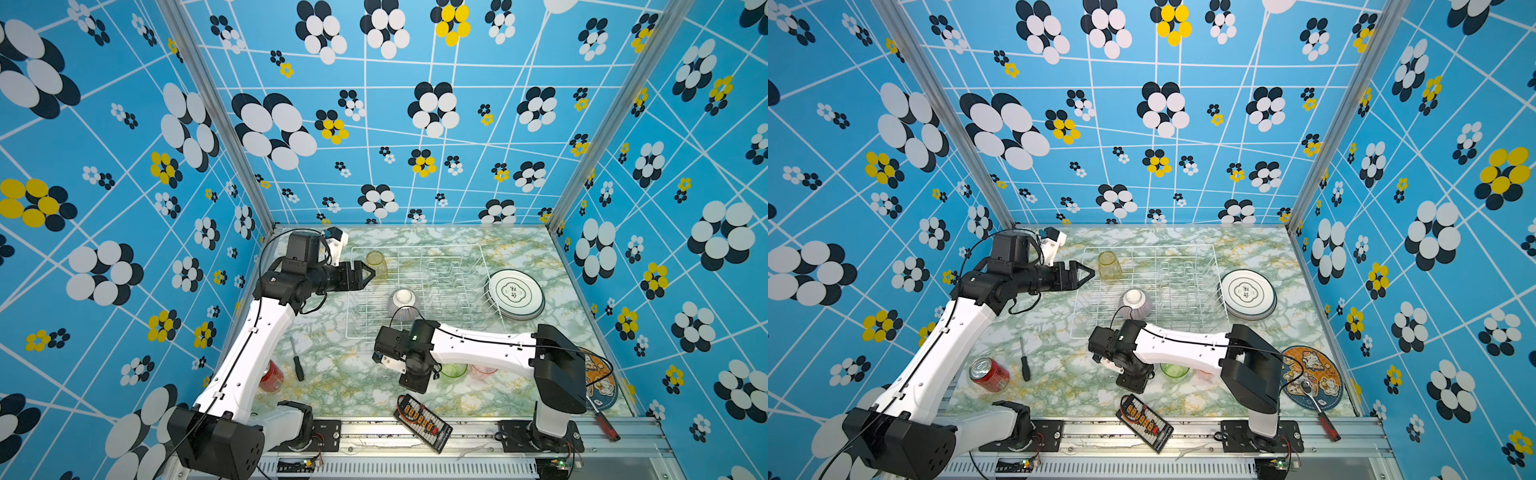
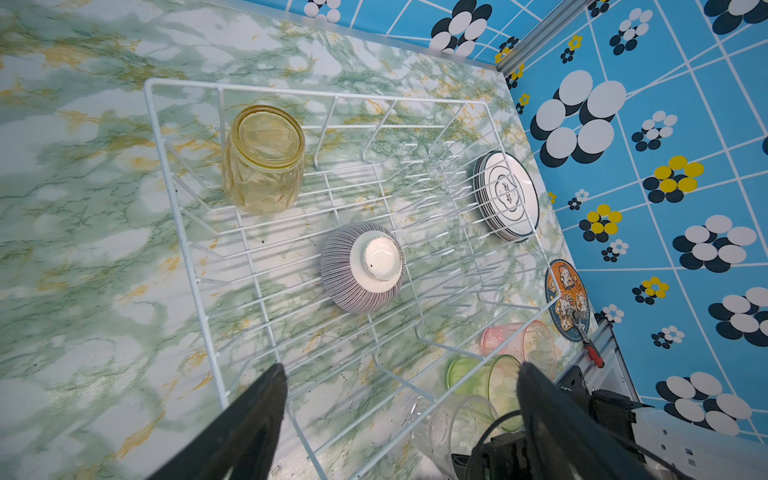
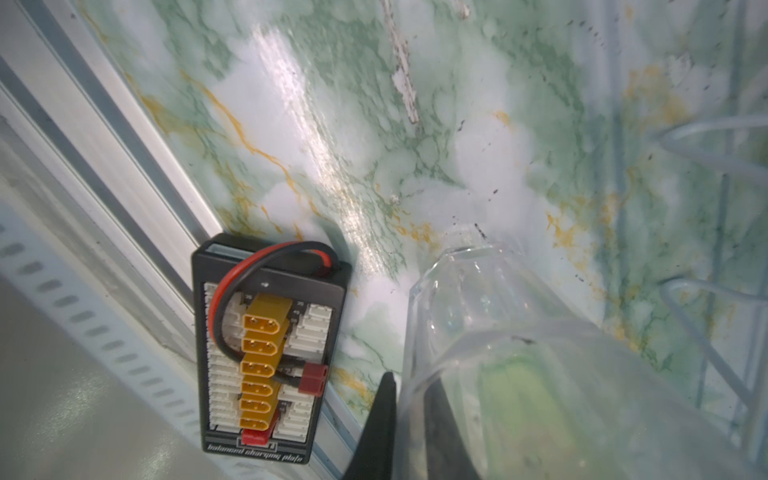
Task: Unload the mixed dishes from the dish rack
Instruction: 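Carry the clear glass down to the table with the right gripper and release, then lower the left gripper onto the amber glass in the rack while the right gripper hovers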
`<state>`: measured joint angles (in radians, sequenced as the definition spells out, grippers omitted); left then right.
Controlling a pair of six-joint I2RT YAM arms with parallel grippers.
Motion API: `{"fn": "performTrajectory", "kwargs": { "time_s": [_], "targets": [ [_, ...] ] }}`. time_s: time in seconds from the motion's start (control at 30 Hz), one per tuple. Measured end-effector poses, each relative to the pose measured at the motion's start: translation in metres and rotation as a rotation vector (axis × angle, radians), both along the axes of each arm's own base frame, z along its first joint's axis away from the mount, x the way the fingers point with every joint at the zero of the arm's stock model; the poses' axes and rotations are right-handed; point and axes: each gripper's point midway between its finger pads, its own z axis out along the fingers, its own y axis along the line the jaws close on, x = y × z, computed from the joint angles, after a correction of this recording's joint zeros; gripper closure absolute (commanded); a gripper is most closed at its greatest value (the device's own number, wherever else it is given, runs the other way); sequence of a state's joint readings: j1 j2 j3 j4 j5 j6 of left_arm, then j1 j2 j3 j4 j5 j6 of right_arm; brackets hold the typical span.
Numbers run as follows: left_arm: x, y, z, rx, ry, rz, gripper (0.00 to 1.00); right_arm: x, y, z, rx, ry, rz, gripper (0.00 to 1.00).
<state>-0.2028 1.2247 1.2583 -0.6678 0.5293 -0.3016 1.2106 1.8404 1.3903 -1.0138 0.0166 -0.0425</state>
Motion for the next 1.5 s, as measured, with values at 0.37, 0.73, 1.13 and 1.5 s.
{"fn": "performTrajectory", "kwargs": {
  "time_s": [0.37,0.73,1.13,1.5],
  "targets": [
    [0.004,0.005,-0.009,0.036,0.015,0.020,0.12,0.004,-0.002,-0.012,-0.040,-0.002,0.000,0.97],
    [0.016,0.004,-0.033,0.155,0.048,0.041,0.12,0.010,-0.002,-0.011,-0.041,-0.026,0.001,0.54],
    [0.036,-0.012,-0.053,0.336,0.057,0.025,0.12,0.020,0.001,0.101,0.323,-0.097,-0.079,0.30],
    [0.097,-0.031,-0.112,0.528,0.152,0.020,0.11,0.053,-0.051,0.203,0.697,-0.284,-0.302,0.17]
  ]
}}
